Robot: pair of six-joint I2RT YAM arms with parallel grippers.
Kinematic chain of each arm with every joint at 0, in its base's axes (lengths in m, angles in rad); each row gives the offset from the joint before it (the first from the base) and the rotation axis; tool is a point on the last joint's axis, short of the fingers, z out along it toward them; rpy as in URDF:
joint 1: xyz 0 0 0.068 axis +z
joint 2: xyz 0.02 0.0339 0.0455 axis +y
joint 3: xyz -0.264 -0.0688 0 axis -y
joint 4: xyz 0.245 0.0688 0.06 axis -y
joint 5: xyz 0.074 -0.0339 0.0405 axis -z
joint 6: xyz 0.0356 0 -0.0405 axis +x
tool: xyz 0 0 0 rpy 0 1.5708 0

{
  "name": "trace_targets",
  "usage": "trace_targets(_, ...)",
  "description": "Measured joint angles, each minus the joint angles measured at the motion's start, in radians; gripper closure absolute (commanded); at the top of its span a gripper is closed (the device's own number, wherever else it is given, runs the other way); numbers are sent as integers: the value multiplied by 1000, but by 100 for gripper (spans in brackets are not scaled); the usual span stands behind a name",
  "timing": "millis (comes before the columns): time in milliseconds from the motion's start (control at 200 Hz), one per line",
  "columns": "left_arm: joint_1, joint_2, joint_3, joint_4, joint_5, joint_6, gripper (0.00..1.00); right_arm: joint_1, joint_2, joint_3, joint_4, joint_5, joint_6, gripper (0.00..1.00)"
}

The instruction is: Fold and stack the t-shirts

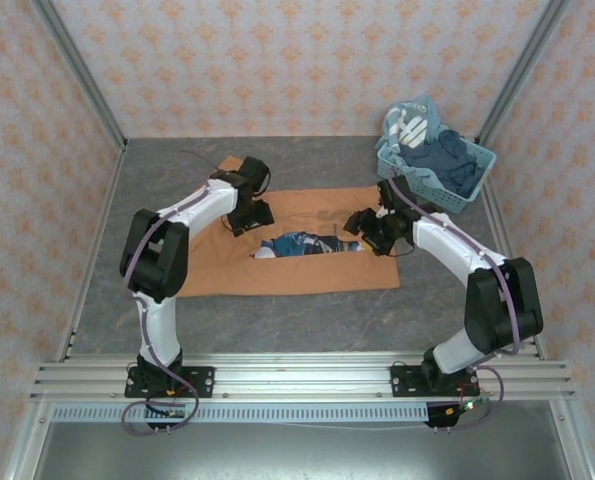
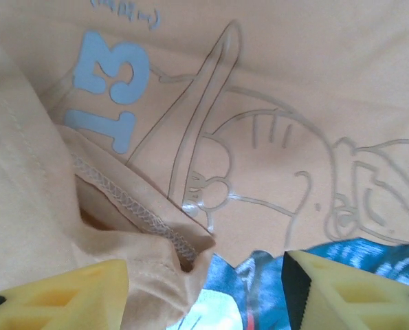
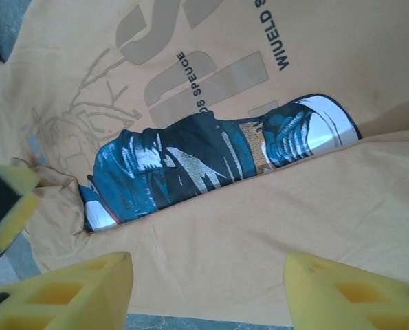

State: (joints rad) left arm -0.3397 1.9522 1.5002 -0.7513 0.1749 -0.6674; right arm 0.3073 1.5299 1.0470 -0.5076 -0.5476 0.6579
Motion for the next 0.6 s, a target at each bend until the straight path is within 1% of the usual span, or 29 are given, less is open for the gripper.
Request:
trace_targets(110,32,-103,-49,21,1,-5,41,0,7,-19,0,3,16,40)
trace_targets(180,80,-141,-68,36,1,-13,41,0,21,-32,6,5,30,40)
trace_targets(255,137,-145,-80,43,5,-16,41,0,38,-41,12,6,45,40)
trace_targets(335,196,-124,-85,47,10,-16,42,0,53,-43,16,5,54,40)
trace_targets(425,237,-84,-76,54,26,-16,43,0,60,-43,23,5,57,40)
trace_targets(600,241,53,1,60,57,-16,46,0,66,-43,23,6,57,40)
